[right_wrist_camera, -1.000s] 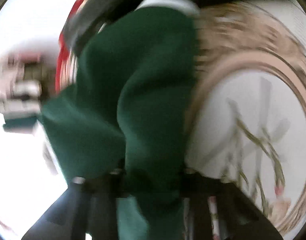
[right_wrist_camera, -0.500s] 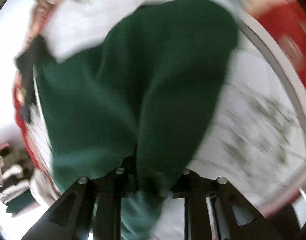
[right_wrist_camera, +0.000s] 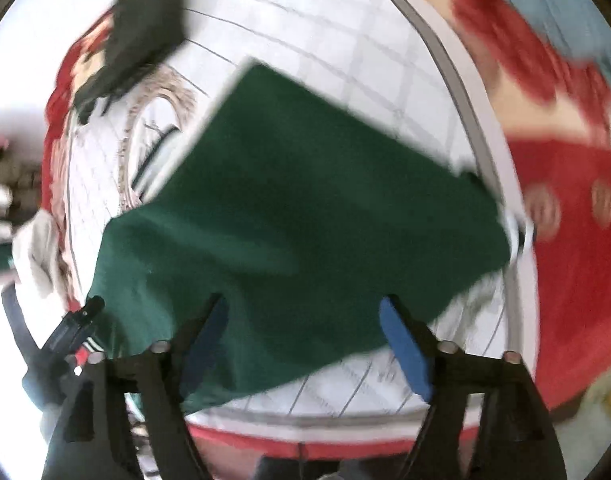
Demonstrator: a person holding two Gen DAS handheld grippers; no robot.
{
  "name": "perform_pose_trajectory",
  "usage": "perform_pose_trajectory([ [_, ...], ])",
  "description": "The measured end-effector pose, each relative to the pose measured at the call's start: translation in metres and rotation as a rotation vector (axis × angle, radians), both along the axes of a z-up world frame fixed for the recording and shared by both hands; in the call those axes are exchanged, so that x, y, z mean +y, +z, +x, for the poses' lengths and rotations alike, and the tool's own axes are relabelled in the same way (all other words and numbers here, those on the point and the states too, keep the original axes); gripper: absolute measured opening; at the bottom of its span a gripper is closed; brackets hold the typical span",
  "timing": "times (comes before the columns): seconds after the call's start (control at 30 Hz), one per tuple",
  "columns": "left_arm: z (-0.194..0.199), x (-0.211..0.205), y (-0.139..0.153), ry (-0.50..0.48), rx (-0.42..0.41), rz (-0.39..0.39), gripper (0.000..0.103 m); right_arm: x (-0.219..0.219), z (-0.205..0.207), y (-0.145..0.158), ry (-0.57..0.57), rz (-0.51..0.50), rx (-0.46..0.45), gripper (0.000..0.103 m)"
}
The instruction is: Fold large clothes
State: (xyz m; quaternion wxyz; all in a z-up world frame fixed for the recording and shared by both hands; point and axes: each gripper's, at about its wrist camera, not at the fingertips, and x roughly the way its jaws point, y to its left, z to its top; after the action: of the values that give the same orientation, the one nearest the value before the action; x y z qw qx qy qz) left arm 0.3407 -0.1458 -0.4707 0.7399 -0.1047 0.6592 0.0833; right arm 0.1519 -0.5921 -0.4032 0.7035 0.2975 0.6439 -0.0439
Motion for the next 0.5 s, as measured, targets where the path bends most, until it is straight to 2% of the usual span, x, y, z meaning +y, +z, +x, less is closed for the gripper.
perform_pose_trajectory([
  [0.07,0.004,-0.009,-0.001,-0.004,0.000,-0.004,0.092,0.000,0.022,0.003,0.044,-0.077,-0.055,0.083],
  [0.17,0.010,-0.023,-0.003,-0.017,0.000,0.004,0.092,0.001,0.062,0.010,0.108,-0.131,-0.099,0.083],
  [0.23,0.012,-0.029,-0.007,-0.026,0.004,0.008,0.092,-0.007,0.081,0.002,0.142,-0.127,-0.106,0.083],
  [0.37,0.015,-0.040,-0.019,-0.043,0.024,0.026,0.092,-0.004,0.112,-0.037,0.224,-0.114,-0.099,0.083],
  [0.47,0.016,-0.043,-0.030,-0.048,0.043,0.042,0.092,0.003,0.137,-0.067,0.298,-0.037,-0.062,0.083],
  [0.5,0.016,-0.044,-0.035,-0.046,0.053,0.045,0.092,0.006,0.144,-0.077,0.314,0.011,-0.033,0.072],
])
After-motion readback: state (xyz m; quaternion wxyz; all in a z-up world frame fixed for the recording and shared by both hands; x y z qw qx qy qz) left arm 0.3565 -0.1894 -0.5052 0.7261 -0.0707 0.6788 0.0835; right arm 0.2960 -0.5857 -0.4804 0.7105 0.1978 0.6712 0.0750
